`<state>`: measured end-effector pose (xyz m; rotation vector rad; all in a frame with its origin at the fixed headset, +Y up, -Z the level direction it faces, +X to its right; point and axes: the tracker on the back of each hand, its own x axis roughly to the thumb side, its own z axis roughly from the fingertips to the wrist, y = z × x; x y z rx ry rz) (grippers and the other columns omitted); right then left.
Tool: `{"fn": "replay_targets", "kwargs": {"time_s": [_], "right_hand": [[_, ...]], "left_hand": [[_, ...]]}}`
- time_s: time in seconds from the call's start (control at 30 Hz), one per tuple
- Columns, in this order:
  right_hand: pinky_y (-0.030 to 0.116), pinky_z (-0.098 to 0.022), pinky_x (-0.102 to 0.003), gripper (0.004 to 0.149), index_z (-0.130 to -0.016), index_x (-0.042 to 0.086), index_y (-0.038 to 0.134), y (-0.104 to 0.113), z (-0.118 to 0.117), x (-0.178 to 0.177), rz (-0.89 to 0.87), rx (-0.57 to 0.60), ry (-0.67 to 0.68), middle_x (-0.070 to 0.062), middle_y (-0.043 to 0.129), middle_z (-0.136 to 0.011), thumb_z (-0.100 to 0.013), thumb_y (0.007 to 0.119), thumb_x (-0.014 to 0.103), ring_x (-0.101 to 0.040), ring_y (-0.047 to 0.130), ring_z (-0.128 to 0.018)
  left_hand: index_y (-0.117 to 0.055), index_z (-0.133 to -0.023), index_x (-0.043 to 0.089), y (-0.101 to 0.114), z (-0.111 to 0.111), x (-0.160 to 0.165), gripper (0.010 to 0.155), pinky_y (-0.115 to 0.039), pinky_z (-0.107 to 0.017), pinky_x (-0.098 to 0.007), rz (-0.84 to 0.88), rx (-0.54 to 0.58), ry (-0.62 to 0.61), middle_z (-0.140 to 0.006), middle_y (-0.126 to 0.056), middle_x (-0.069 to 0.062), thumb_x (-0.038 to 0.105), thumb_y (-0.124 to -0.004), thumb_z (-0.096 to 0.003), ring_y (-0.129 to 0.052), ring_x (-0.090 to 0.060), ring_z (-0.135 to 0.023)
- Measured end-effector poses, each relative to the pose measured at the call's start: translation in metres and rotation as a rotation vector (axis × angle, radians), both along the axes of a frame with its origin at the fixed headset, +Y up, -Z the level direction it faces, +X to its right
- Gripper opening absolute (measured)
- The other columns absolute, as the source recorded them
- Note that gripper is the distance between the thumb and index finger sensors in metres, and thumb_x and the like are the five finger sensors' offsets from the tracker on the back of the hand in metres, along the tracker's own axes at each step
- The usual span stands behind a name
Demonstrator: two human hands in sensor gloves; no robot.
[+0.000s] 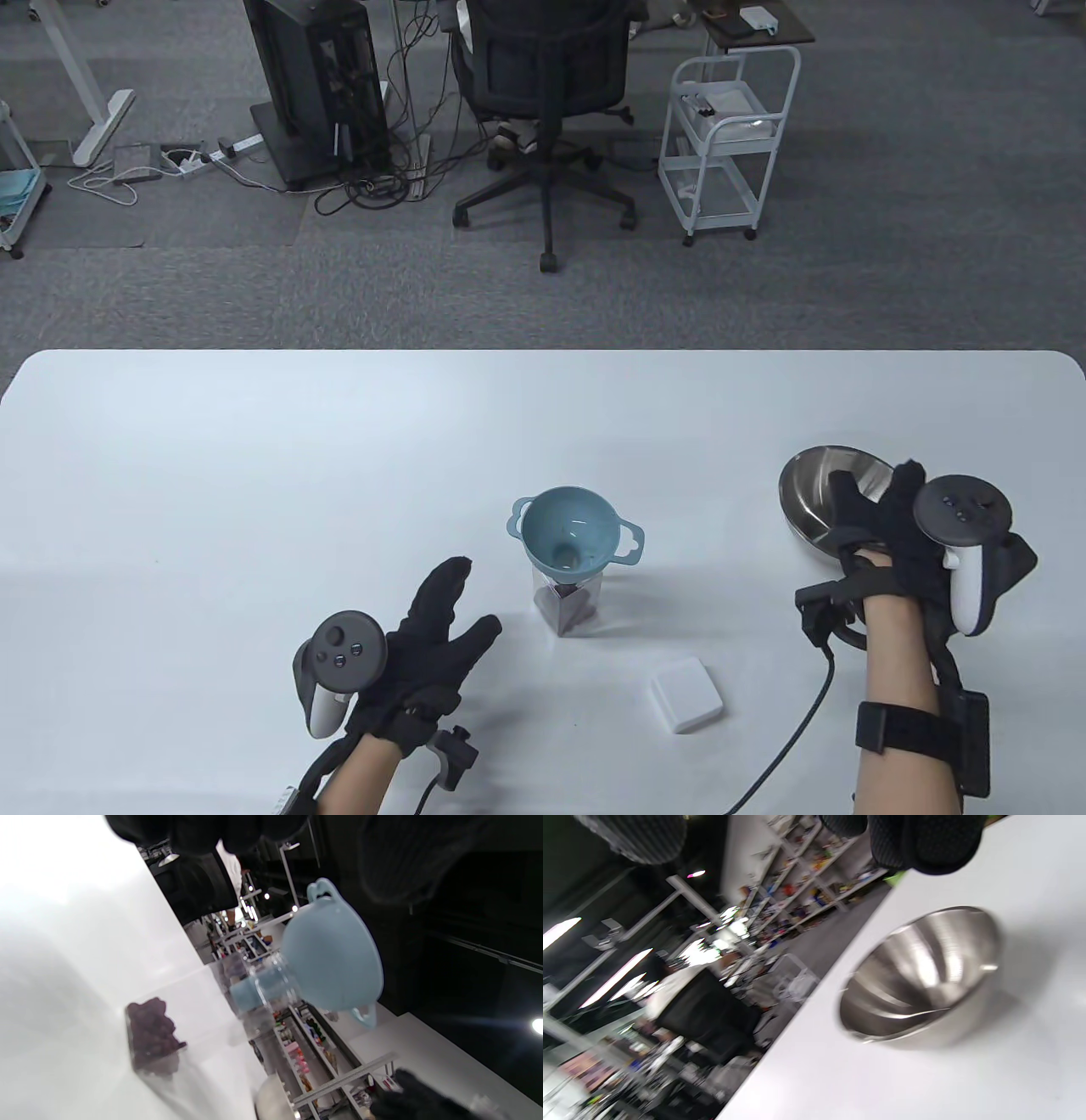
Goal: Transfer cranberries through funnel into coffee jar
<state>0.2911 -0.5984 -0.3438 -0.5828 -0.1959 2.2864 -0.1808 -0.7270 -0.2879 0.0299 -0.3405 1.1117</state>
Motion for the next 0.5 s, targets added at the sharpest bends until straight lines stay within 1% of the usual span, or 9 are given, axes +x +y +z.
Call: {"fn": "replay_targets", "kwargs": {"time_s": [0.07,0.13,0.23,0.33,0.37,0.5], "right_hand": [[0.073,-0.055,-0.054,0.086,-0.105,0.007,0.037,0.013,-0.002,-0.021,0.011,0.003,0.096,-0.024,0.048,-0.111,-0.048,0.074,0.059,-0.052,0.072,-0.087],[0.074,-0.054,-0.053,0.086,-0.106,0.007,0.037,0.025,-0.005,-0.05,0.053,-0.012,0.218,-0.024,0.05,-0.111,-0.048,0.074,0.059,-0.051,0.074,-0.086],[0.076,-0.052,-0.051,0.084,-0.105,0.007,0.041,0.032,-0.009,-0.083,0.121,-0.028,0.318,-0.023,0.054,-0.111,-0.048,0.075,0.058,-0.05,0.076,-0.085],[0.076,-0.052,-0.051,0.082,-0.105,0.008,0.045,0.031,-0.015,-0.117,0.194,-0.068,0.417,-0.021,0.058,-0.11,-0.047,0.077,0.057,-0.049,0.077,-0.086],[0.076,-0.052,-0.05,0.082,-0.105,0.009,0.046,0.028,-0.018,-0.13,0.226,-0.094,0.454,-0.021,0.059,-0.11,-0.048,0.077,0.057,-0.049,0.077,-0.086],[0.078,-0.05,-0.049,0.078,-0.104,0.01,0.052,0.014,-0.029,-0.16,0.301,-0.174,0.536,-0.019,0.066,-0.108,-0.047,0.078,0.056,-0.046,0.081,-0.084]], "left_hand": [[-0.039,-0.113,0.011,0.0,0.0,0.0,0.085,-0.057,-0.075,-0.062,0.001,-0.001,0.001,-0.118,-0.042,-0.022,0.056,-0.076,-0.0514,-0.055,-0.051,-0.109],[-0.039,-0.113,0.011,0.0,0.0,0.0,0.085,-0.057,-0.075,-0.062,0.004,-0.002,0.002,-0.118,-0.043,-0.022,0.056,-0.076,-0.0513,-0.055,-0.051,-0.109],[-0.039,-0.113,0.011,0.0,0.0,-0.001,0.085,-0.057,-0.075,-0.062,0.004,-0.001,0.002,-0.118,-0.042,-0.021,0.056,-0.076,-0.0514,-0.055,-0.051,-0.109],[-0.04,-0.113,0.011,0.0,0.0,0.0,0.085,-0.057,-0.075,-0.062,0.003,-0.001,0.002,-0.118,-0.043,-0.022,0.056,-0.076,-0.0513,-0.055,-0.051,-0.109],[-0.039,-0.113,0.011,0.0,0.0,-0.001,0.085,-0.057,-0.075,-0.062,0.003,-0.001,0.002,-0.118,-0.043,-0.022,0.056,-0.076,-0.0513,-0.055,-0.051,-0.109],[-0.04,-0.113,0.011,0.0,0.0,-0.001,0.085,-0.057,-0.075,-0.062,0.003,-0.001,0.002,-0.118,-0.043,-0.022,0.056,-0.076,-0.0513,-0.055,-0.051,-0.109]]}}
